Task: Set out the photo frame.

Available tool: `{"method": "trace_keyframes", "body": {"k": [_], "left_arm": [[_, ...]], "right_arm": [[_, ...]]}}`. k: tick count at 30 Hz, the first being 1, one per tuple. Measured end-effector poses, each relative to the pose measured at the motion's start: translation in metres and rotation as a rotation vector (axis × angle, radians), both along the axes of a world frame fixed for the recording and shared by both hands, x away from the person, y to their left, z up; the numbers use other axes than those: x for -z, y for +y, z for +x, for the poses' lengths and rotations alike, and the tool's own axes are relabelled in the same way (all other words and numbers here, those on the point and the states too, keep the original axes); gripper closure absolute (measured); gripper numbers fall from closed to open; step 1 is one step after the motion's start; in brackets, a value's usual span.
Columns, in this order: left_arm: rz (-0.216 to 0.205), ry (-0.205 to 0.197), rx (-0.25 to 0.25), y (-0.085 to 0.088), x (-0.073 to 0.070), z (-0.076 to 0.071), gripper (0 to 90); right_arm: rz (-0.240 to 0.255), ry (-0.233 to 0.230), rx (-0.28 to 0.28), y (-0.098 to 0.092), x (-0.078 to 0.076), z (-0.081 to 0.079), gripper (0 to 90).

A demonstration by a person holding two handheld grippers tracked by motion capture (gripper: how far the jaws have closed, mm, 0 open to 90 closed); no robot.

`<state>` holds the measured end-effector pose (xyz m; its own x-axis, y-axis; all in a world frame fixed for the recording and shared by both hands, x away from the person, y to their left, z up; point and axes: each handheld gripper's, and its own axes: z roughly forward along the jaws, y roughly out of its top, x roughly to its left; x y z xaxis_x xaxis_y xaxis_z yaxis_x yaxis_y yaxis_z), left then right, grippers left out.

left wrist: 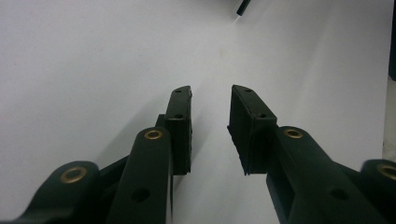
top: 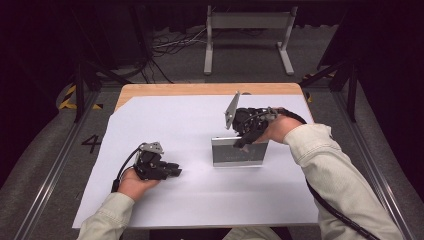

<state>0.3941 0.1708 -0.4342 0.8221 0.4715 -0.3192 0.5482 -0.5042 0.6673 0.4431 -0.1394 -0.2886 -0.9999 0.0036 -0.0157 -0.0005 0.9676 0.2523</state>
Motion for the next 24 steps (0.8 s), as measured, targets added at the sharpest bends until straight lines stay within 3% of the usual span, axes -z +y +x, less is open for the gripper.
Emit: {"method": "trace_keyframes", "body": {"k": [15, 19, 24], "left_arm": [[0.004, -0.001, 0.004, -0.0013, 0.0002, 0.0011, 69.4], [0.002, 0.000, 0.004, -0.0016, 0.0002, 0.0012, 69.2], [0.001, 0.001, 0.006, -0.0029, 0.0004, 0.0013, 68.9]], "right_arm": [[-0.009, -0.002, -0.051, -0.0017, 0.0068, 0.0033, 83.5], [-0.032, 0.008, -0.004, -0.0045, 0.0082, 0.0052, 82.7], [-0.013, 0.005, 0.025, -0.0057, 0.0087, 0.0073, 81.8]]}}
